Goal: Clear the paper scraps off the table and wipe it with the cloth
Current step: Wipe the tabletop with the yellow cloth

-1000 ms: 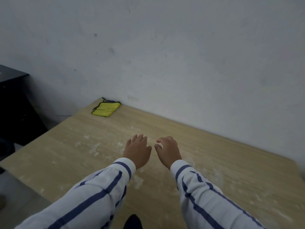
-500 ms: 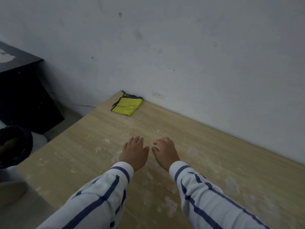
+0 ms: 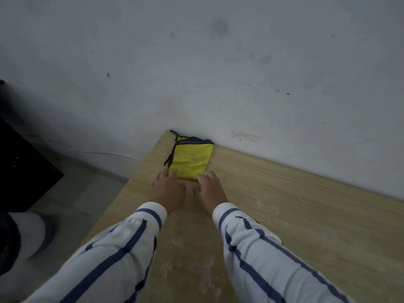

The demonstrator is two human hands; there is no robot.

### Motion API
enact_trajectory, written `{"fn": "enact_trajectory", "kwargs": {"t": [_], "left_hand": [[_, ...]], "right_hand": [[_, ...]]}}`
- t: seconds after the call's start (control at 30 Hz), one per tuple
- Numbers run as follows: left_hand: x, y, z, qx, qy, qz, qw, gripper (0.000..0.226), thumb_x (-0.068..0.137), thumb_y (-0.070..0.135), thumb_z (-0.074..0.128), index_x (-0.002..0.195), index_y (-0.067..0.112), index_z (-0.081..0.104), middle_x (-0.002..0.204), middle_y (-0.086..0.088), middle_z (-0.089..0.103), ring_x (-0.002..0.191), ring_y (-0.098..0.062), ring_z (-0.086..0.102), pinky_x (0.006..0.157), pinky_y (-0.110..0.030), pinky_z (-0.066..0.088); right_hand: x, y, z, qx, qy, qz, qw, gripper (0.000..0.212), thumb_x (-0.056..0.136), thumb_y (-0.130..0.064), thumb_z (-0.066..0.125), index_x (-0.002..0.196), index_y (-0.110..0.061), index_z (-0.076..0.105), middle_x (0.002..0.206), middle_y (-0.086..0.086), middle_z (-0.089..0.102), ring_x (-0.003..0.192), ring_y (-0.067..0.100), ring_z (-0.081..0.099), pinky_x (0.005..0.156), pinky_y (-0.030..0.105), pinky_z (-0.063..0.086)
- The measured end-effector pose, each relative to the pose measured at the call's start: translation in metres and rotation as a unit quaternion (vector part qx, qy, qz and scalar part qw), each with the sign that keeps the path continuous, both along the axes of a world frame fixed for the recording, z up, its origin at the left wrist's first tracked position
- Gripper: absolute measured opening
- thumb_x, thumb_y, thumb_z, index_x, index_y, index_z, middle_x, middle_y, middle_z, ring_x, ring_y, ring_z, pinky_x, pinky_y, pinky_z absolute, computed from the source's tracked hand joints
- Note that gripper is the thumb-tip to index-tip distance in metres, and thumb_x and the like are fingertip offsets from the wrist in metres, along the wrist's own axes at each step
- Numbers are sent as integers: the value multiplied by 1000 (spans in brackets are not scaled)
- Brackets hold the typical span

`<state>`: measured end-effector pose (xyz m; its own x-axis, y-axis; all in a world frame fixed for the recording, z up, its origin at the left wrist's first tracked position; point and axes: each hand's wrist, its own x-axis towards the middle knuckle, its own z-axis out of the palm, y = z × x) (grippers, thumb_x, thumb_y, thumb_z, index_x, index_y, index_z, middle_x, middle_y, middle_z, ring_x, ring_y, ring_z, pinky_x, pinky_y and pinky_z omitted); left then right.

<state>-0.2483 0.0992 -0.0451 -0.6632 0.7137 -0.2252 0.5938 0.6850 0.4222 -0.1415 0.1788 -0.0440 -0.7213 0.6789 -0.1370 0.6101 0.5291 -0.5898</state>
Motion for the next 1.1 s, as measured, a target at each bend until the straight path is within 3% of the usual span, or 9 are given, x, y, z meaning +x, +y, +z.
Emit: {"fn": "enact_trajectory", "kwargs": {"t": [0.1, 0.2, 0.27, 0.37, 0.53, 0.63, 0.77, 0.97, 1.1], "left_hand": [[-29, 19, -6, 15, -18, 8, 1000, 56, 91, 26, 46, 143, 15, 27, 154, -14, 20, 140, -34, 20, 112, -47, 24], [-46, 32, -17, 25, -3, 19, 1000, 55, 92, 27, 47, 142, 11, 30, 150, -11, 29, 138, -33, 24, 112, -47, 25], [-48, 35, -22, 26, 34, 7, 999, 47, 93, 28, 48, 136, 11, 40, 144, -10, 39, 135, -31, 30, 109, -45, 26], [-39, 36, -17, 56, 59, -3, 997, 25, 91, 20, 49, 114, 11, 52, 118, -13, 55, 109, -31, 49, 91, -41, 40], [3, 15, 13, 175, -131, 60, 974, 31, 85, 12, 54, 114, 19, 46, 104, -4, 56, 91, -27, 56, 69, -33, 42], [44, -11, 20, 193, -169, -15, 966, 44, 86, 10, 54, 125, 28, 43, 115, -2, 53, 99, -25, 55, 73, -32, 44], [107, -43, 22, 139, -196, -91, 966, 33, 92, 15, 52, 123, 26, 51, 123, -5, 50, 101, -21, 53, 76, -26, 42], [195, -85, 35, 150, -203, -108, 961, 27, 92, 19, 54, 119, 20, 58, 116, -1, 54, 93, -13, 53, 77, -21, 44], [233, -104, 29, 83, -188, -158, 966, 31, 93, 20, 52, 123, 15, 57, 118, -5, 55, 100, -20, 56, 76, -19, 41]], "right_hand": [[-21, 13, -9, 22, -24, -16, 999, 44, 91, -4, 40, 134, -10, 43, 148, 11, 30, 133, 31, 29, 108, 35, 26], [-34, 22, -18, 58, -71, -31, 995, 42, 93, -4, 34, 133, -8, 42, 152, 10, 24, 134, 31, 27, 108, 35, 27], [-38, 25, -19, 81, -76, -35, 993, 36, 90, -1, 35, 121, -3, 51, 143, 14, 35, 125, 31, 36, 99, 33, 34], [-35, 27, -12, 84, -44, -42, 995, 23, 87, 0, 39, 104, 2, 55, 122, 20, 47, 108, 33, 47, 84, 34, 37], [15, 4, 11, 88, 99, -96, 987, 15, 81, -3, 45, 90, 1, 56, 99, 21, 54, 89, 35, 53, 69, 34, 35], [66, -22, 19, 121, 149, -98, 977, 16, 69, 2, 46, 80, 1, 59, 86, 20, 56, 79, 32, 53, 63, 26, 30], [142, -56, 19, 150, 158, -89, 972, 26, 69, -9, 40, 75, -5, 65, 79, 15, 54, 74, 23, 50, 64, 24, 38], [235, -87, 30, 93, 51, -85, 991, 20, 72, -7, 44, 69, -7, 64, 77, 1, 42, 74, 23, 45, 59, 21, 30], [262, -88, 42, 36, -194, 3, 980, 22, 86, -16, 44, 72, -10, 60, 87, 6, 43, 86, 28, 43, 73, 33, 39]]}}
